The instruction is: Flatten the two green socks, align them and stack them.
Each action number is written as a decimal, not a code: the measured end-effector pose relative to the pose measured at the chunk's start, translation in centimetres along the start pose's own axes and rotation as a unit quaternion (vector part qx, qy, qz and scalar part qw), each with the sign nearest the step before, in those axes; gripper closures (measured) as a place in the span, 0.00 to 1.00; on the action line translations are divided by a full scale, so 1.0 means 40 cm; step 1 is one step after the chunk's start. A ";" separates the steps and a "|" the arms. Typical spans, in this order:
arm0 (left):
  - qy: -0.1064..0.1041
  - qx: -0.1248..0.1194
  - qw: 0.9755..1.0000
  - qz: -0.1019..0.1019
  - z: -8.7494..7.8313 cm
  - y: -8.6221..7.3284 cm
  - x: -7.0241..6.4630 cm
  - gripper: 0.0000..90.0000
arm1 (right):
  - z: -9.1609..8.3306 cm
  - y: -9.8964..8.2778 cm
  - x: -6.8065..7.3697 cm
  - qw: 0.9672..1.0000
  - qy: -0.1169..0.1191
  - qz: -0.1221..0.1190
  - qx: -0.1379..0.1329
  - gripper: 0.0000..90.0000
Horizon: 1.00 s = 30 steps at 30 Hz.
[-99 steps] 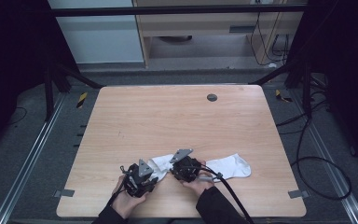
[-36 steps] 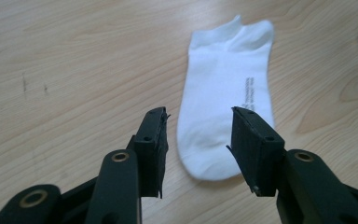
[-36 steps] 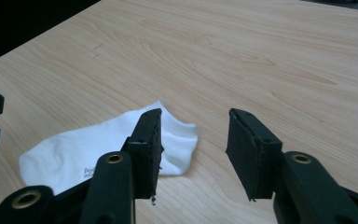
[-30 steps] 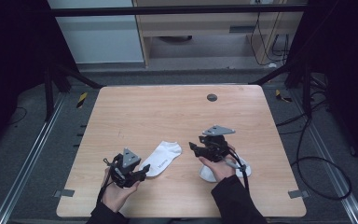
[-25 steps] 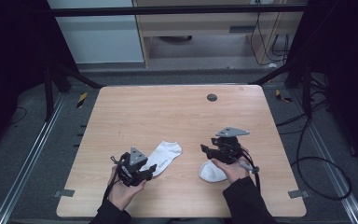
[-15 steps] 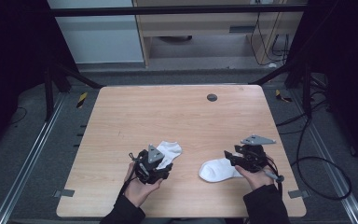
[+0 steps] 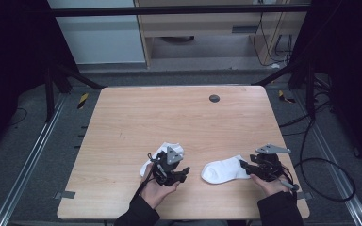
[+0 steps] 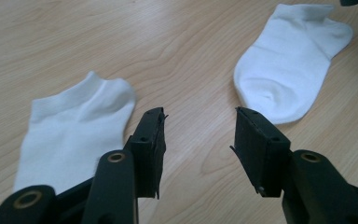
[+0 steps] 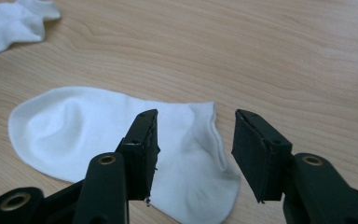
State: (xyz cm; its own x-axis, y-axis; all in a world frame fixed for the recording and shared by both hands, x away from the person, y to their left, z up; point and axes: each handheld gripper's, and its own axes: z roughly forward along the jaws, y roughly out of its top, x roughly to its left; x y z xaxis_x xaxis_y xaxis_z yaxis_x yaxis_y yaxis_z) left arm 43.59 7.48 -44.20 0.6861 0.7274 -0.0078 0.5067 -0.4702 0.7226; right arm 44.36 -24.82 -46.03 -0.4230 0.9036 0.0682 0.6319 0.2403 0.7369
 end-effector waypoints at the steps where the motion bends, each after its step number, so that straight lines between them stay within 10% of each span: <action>1: -0.004 0.002 1.000 0.002 0.014 0.007 -0.013 0.58 | 0.003 -0.004 -0.006 1.000 -0.004 -0.002 0.005 0.58; 19: -0.009 0.059 0.998 0.029 0.140 0.015 -0.087 0.64 | 0.047 -0.028 -0.046 0.999 -0.011 -0.020 0.049 0.70; 30: -0.014 0.084 0.996 0.006 0.168 0.009 -0.081 0.86 | 0.067 -0.026 -0.045 0.997 -0.008 -0.035 0.070 0.88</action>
State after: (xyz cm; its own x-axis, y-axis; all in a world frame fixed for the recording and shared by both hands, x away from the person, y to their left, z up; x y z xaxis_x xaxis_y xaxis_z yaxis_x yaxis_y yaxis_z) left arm 45.08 1.59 -48.55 0.7062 0.7077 -0.0209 0.5770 -0.5580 0.5964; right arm 46.23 -25.74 -48.72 -0.4605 0.8876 0.0082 0.6860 0.3500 0.6379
